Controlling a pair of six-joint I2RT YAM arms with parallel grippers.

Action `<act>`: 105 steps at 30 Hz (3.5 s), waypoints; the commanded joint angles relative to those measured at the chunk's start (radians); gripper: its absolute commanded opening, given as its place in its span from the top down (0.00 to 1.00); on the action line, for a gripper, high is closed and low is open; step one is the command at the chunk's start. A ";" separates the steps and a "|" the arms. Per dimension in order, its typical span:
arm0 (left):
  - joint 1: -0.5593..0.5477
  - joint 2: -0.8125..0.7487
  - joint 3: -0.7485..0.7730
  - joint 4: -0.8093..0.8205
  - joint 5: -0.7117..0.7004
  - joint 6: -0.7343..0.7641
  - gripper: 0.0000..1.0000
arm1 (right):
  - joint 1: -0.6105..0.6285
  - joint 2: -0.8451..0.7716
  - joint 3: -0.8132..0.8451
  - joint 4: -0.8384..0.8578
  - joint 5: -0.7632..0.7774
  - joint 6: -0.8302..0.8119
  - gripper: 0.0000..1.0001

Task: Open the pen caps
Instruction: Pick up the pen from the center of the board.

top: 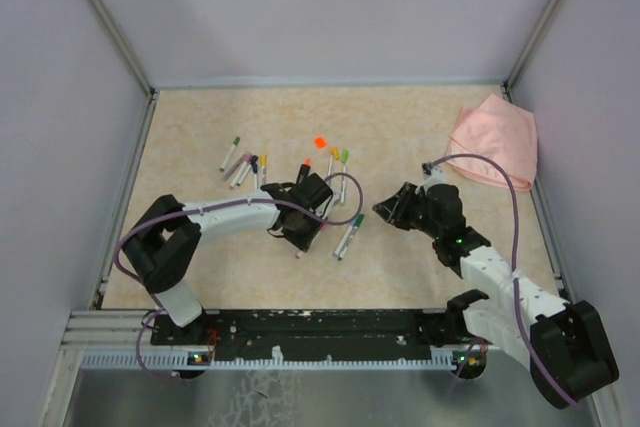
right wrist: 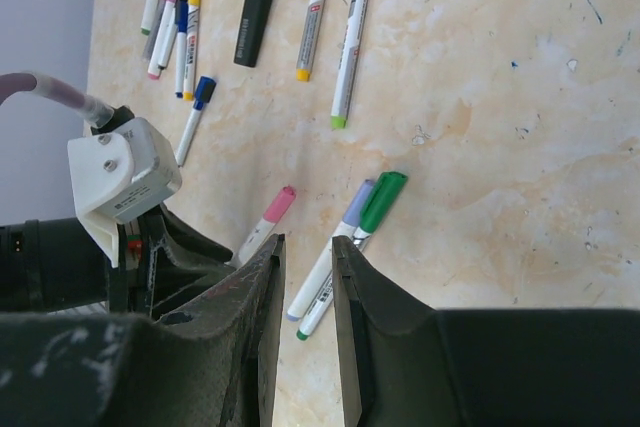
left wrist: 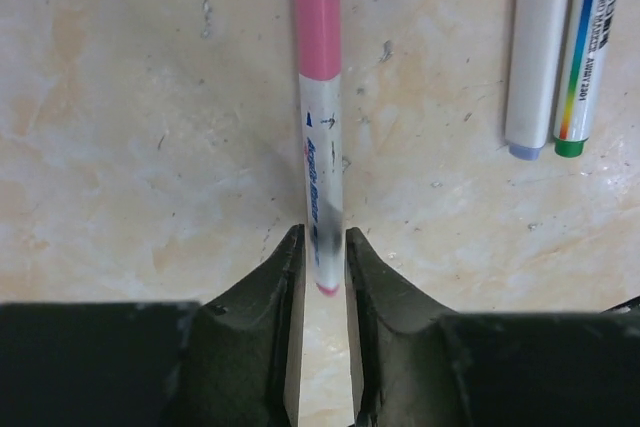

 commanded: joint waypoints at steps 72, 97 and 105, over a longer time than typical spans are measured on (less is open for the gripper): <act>0.378 -0.557 -0.320 0.810 0.582 -0.510 1.00 | 0.348 0.388 0.449 0.186 -0.183 -0.050 0.42; 0.426 -0.602 -0.318 0.868 0.583 -0.556 0.68 | 0.362 0.412 0.456 0.266 -0.223 -0.032 1.00; 0.529 -0.621 -0.316 0.921 0.681 -0.605 0.31 | 0.363 0.418 0.452 0.327 -0.282 -0.046 1.00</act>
